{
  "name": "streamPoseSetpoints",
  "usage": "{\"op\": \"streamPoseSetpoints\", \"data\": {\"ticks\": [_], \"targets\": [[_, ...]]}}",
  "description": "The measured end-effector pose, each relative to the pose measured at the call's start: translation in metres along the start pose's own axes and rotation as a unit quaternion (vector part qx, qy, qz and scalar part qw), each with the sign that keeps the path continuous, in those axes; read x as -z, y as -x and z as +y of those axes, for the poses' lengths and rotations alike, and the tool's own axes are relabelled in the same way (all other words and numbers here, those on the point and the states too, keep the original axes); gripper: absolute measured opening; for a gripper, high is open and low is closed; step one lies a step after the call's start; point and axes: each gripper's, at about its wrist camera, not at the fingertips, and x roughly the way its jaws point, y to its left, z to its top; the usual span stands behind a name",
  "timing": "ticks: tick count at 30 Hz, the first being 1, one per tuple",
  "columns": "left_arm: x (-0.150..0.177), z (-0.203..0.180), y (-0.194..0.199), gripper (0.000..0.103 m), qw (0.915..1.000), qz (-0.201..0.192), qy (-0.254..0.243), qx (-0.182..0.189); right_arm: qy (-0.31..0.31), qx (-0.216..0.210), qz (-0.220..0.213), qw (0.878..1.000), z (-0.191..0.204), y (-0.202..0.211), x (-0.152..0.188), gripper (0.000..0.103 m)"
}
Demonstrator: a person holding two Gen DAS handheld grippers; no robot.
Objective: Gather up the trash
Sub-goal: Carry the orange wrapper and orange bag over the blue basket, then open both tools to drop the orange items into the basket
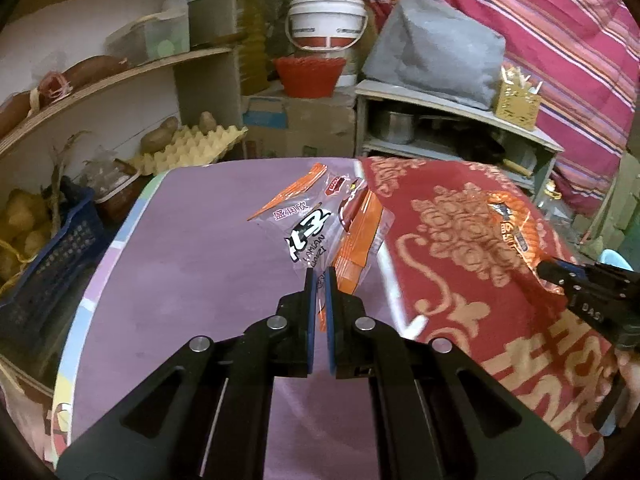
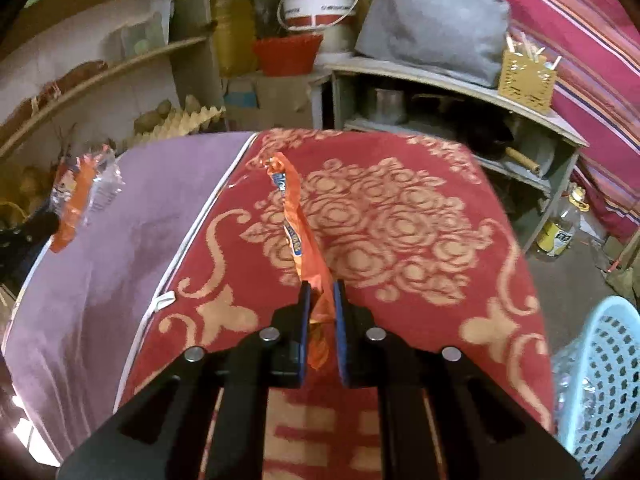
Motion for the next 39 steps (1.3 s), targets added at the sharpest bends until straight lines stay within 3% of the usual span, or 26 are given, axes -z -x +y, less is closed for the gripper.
{"op": "streamPoseSetpoints", "data": {"ticks": [7,15,26,33,39], "targets": [[0.001,-0.055,0.007,0.003,0.9988,-0.009,-0.038,0.028,-0.042,0.023,-0.022,0.999,-0.058,0.046,0.009,0.011],[-0.002,-0.133,0.02,0.003,0.9935,-0.026,-0.069,0.087,-0.087,0.075,-0.044,0.992,-0.136,0.1,0.033,0.011],[0.026,-0.286,0.032,0.003,0.9711,-0.034,-0.152,0.181,-0.154,0.137,-0.034,0.978,-0.242,0.142,0.085,0.011],[0.052,-0.369,0.02,0.003,0.9559,-0.011,-0.183,0.23,-0.168,0.149,-0.025,0.974,-0.271,0.15,0.102,0.011],[0.053,-0.397,0.002,0.01,0.956,0.001,-0.178,0.233,-0.186,0.153,-0.013,0.971,-0.286,0.15,0.114,0.011]]}}
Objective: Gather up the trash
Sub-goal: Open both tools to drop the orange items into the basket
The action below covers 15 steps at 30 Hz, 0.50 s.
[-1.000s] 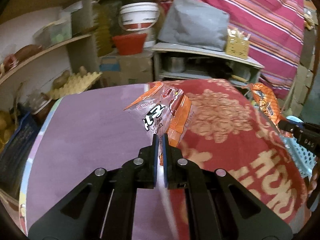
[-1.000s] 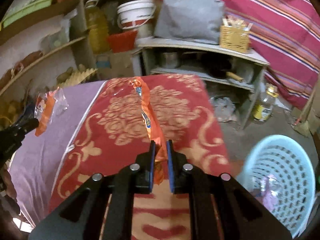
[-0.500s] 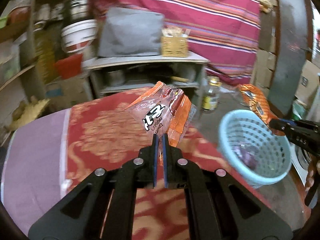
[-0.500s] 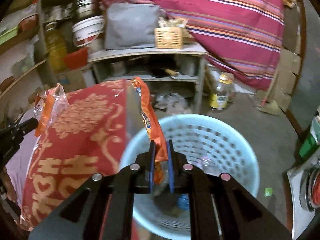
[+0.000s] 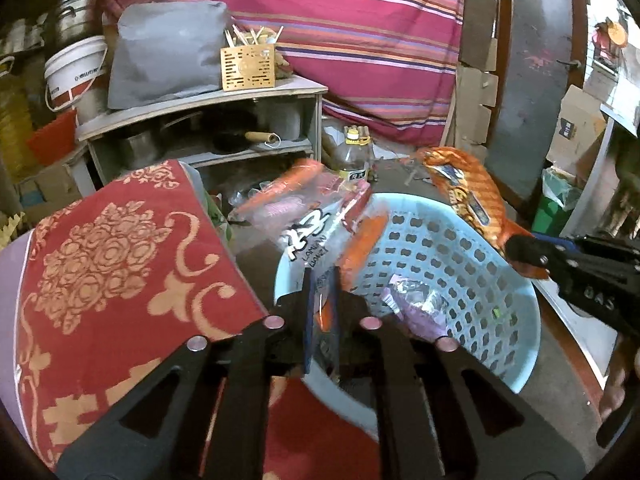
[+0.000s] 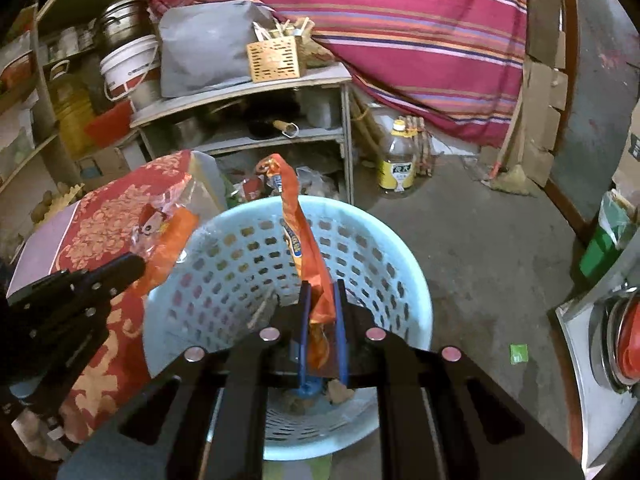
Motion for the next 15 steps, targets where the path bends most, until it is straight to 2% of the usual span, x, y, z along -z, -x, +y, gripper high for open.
{"op": "streamPoseSetpoints", "data": {"ticks": [1,2,3,5,10,15], "targets": [[-0.002,0.001,-0.002,0.011,1.0,-0.001,0.004,0.0,-0.001,0.001,0.001,1.0,-0.001,0.0,0.0,0.011],[-0.003,0.0,-0.003,0.017,1.0,-0.001,0.005,0.001,-0.001,0.002,0.002,1.0,-0.001,0.0,0.0,0.011],[-0.004,0.001,-0.002,0.029,1.0,-0.002,0.005,0.001,0.0,0.003,0.002,1.0,-0.002,0.001,0.0,0.011],[-0.006,0.001,0.0,0.044,0.9999,-0.013,0.005,-0.005,0.0,0.003,0.003,1.0,-0.003,0.0,0.0,0.011],[-0.009,0.011,0.013,0.061,0.9993,-0.027,0.015,-0.021,-0.006,-0.004,0.006,1.0,-0.002,-0.002,-0.001,0.011],[-0.01,0.037,0.035,0.082,0.9964,-0.047,0.038,-0.059,0.001,-0.011,0.006,1.0,0.008,0.0,0.0,0.012]]}}
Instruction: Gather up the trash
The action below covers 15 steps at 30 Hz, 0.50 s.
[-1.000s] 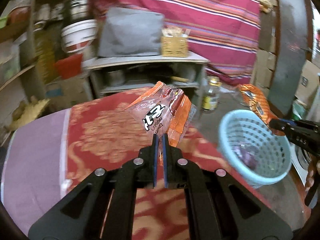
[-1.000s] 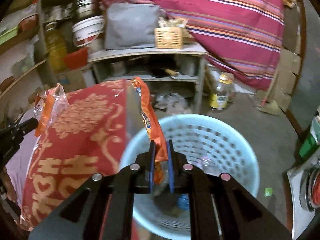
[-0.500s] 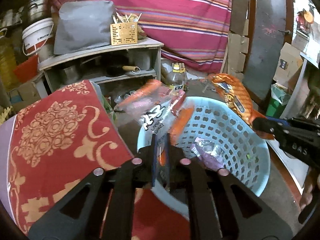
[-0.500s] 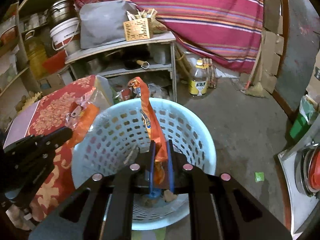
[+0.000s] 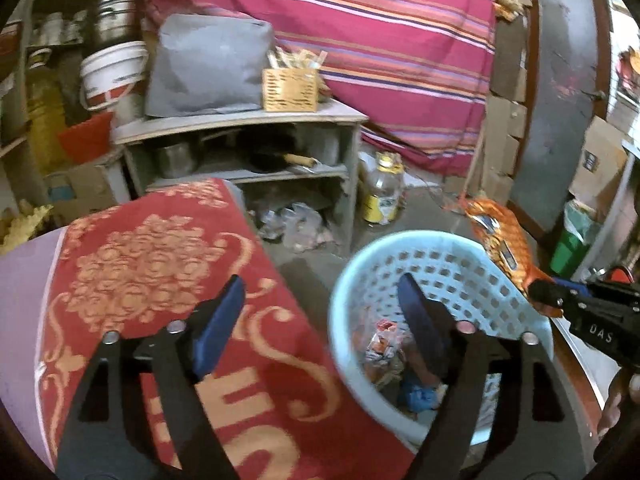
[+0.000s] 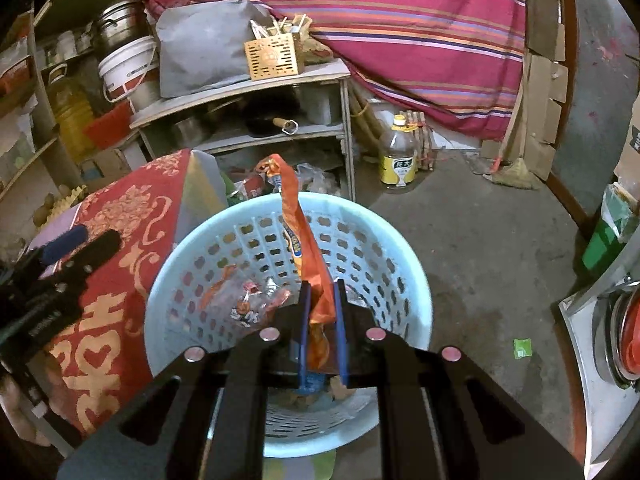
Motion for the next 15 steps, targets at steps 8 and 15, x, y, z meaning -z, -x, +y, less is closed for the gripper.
{"op": "streamPoseSetpoints", "data": {"ticks": [8,15], "targets": [[0.004,0.042,0.034,0.097,0.9981,-0.02,0.006,-0.058,0.014,0.026,-0.003,1.0,0.015,-0.016,0.004,0.071],[0.018,0.081,0.084,0.098,0.9938,-0.046,-0.002,-0.101,0.022,0.015,-0.03,0.999,0.031,0.005,0.003,0.085]]}}
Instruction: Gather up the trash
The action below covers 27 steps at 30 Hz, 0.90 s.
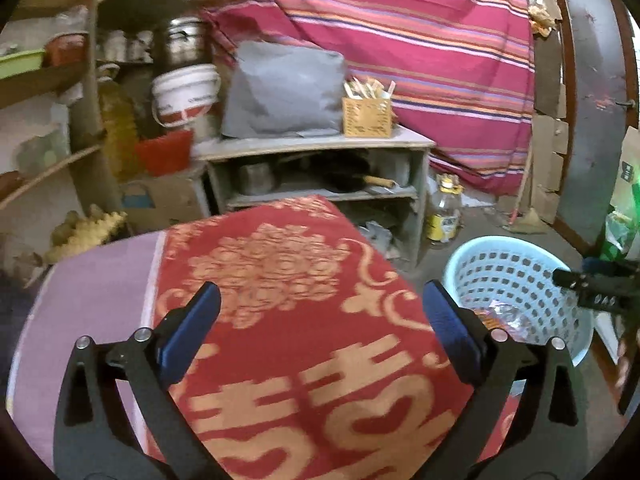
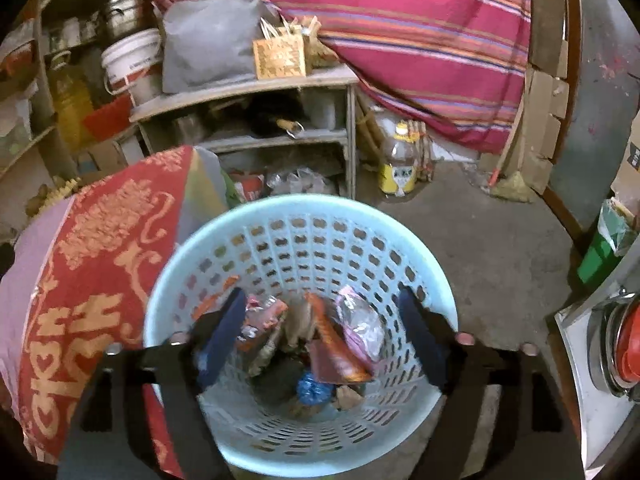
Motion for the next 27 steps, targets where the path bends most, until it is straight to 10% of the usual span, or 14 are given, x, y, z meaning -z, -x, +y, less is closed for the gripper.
{"op": "streamPoseSetpoints", "data": {"ticks": [6,27], "targets": [[0.015,0.05,0.041,0.098,0.9985,-0.012,0.019,-0.05,0.02,-0.028,-0.038,0.999,0.045,0.039,0.005,0.098],[0.12,0.163,0.142,0.098,0.9823,-0.035,0.088,-0.161,0.114,-0.121,-0.113,0.98,0.232,0.13,0.095,0.098]]}}
